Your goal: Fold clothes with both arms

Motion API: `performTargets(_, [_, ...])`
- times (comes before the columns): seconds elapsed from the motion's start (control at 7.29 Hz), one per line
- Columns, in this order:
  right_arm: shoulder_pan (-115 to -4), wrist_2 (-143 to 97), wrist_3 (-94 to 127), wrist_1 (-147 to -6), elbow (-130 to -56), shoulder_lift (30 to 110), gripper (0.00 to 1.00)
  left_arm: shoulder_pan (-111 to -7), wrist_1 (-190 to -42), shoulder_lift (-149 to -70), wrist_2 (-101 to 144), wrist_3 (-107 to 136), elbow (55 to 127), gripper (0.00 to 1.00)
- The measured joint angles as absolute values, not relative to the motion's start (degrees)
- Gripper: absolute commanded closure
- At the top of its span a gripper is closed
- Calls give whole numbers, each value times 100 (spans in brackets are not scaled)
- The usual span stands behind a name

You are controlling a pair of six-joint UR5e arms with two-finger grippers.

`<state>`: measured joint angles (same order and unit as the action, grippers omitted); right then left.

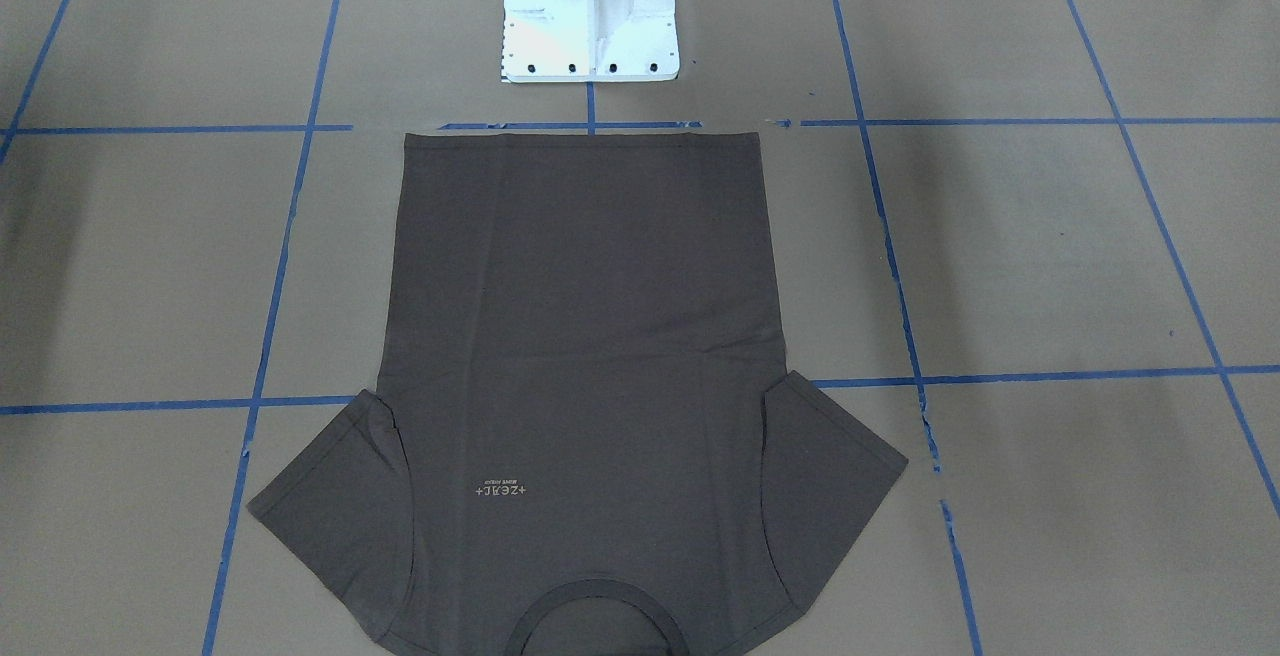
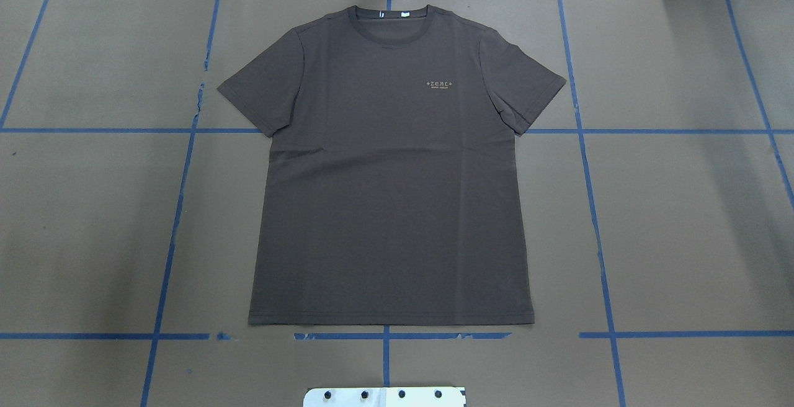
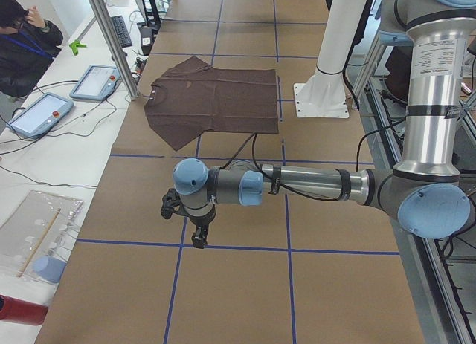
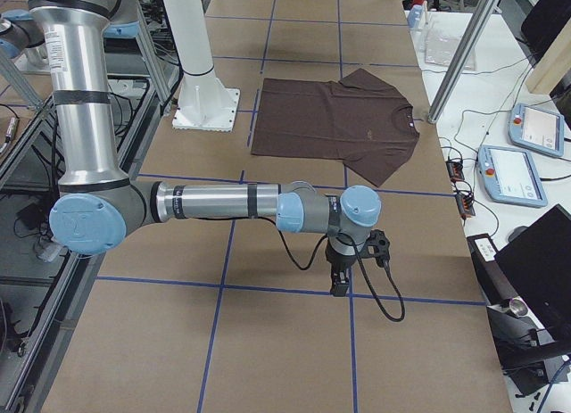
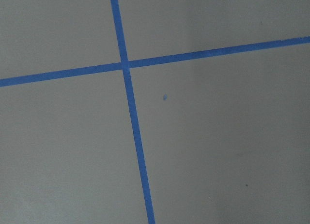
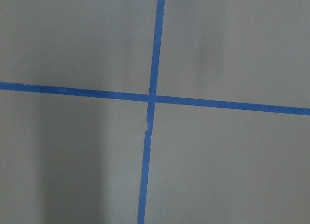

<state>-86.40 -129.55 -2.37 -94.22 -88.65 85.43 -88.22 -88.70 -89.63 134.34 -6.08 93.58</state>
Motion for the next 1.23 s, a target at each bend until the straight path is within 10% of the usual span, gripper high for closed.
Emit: performTargets(1.23, [-8308,-12863,-198,-9048,-9285,7717,0,-8793,-11391,-9280,12648,-547,9711,0])
